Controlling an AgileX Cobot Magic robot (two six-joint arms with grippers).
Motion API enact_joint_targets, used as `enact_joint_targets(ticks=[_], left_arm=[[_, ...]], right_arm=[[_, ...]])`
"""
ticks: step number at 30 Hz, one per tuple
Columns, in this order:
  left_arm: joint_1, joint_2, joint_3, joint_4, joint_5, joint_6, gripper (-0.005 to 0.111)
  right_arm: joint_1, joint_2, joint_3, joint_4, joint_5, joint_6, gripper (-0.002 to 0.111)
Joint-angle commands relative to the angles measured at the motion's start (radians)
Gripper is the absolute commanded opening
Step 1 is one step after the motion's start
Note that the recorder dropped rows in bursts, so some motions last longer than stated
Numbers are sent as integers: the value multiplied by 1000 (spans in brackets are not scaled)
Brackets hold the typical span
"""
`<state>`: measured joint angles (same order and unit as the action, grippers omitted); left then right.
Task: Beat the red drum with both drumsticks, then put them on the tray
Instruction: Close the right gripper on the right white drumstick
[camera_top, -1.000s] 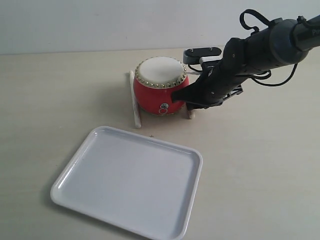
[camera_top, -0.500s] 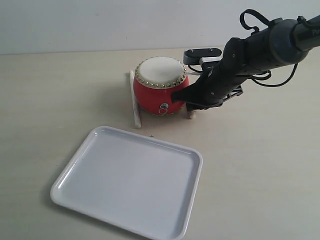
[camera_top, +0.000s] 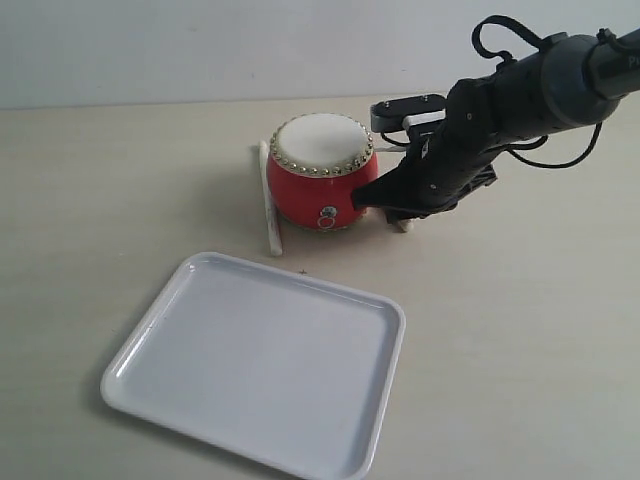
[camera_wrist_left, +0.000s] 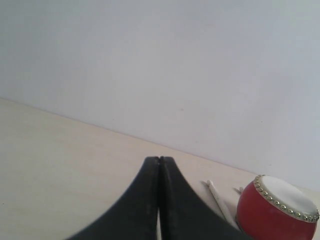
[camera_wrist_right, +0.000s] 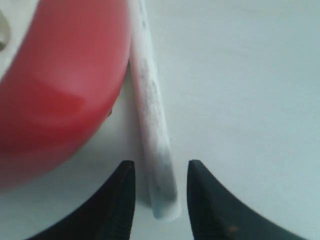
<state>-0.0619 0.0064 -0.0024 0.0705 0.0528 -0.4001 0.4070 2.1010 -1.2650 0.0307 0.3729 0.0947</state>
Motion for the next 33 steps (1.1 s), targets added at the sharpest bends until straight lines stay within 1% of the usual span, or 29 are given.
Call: enact_joint_targets(ticks=[1,7,9,16,19,22,33], left_arm=[[2,-6,2,0,-4,3,0],[2,-6,2,0,-4,3,0],[2,-6,2,0,-4,3,0],[2,-6,2,0,-4,3,0],[2,-6,2,0,-4,3,0],[2,-6,2,0,-2,3,0],[2,-6,2,0,3,3,0]], right_arm=[[1,-22,2,-72,-4,-9,35],[1,-22,-6,-91,-9,-61,35],[1,-22,-25,-91,16,-76,35],[1,-17,-139,-86,209,-164,35],[1,-2,-177,-39,264,-232,35],[1,9,-193,5,271,-279,35],[1,29,-196,-4,308,-373,36]])
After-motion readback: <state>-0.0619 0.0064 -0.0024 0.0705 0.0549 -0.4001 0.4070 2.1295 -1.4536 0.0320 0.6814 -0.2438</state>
